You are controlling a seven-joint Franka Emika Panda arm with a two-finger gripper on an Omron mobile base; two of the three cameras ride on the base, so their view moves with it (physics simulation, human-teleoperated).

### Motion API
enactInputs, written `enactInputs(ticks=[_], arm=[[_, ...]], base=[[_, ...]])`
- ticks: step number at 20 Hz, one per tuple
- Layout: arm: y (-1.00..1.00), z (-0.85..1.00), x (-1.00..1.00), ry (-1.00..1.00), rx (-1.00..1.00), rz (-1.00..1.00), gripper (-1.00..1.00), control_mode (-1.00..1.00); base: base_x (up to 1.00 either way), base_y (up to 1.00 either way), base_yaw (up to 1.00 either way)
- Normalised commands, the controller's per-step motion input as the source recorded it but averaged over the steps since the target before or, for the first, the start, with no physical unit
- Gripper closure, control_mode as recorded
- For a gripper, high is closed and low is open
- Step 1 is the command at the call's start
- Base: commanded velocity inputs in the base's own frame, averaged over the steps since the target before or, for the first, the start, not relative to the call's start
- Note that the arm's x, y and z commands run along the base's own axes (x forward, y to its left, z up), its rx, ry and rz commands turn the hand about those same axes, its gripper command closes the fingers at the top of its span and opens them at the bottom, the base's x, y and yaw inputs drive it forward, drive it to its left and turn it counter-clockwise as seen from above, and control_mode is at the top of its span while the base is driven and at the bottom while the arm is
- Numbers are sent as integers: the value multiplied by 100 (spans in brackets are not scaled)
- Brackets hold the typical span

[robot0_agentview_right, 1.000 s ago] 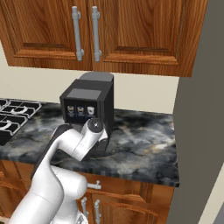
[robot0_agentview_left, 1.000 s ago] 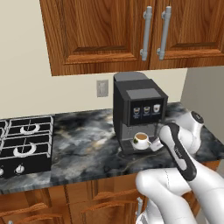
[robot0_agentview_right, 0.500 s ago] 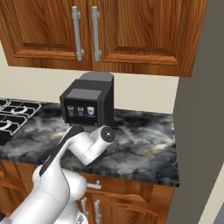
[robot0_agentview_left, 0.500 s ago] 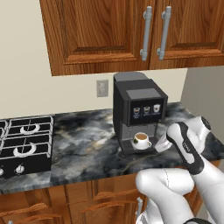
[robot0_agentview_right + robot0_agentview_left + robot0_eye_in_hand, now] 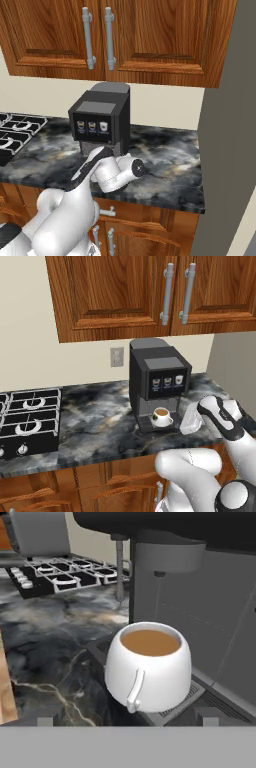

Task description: Pick up the brewed coffee from the coffee machine and place it next to the breakfast plate on the dining counter.

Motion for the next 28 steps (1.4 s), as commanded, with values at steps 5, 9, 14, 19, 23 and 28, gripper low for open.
enactInputs(ticks=[5,9,14,19,23,28], arm=[[4,-11,12,-6,13,5,-100,-100],[12,-1,0,0,9,0,-100,-100],[12,0,-2,0,8,0,-100,-100],[26,0,-27,0,5,-1,-100,-100],[18,0,-2,0,1,-6,-100,-100],[9,0,7,0,0,-13,-100,-100]], base=[[0,0,0],[0,0,0],[0,0,0],[0,0,0],[0,0,0],[0,0,0]])
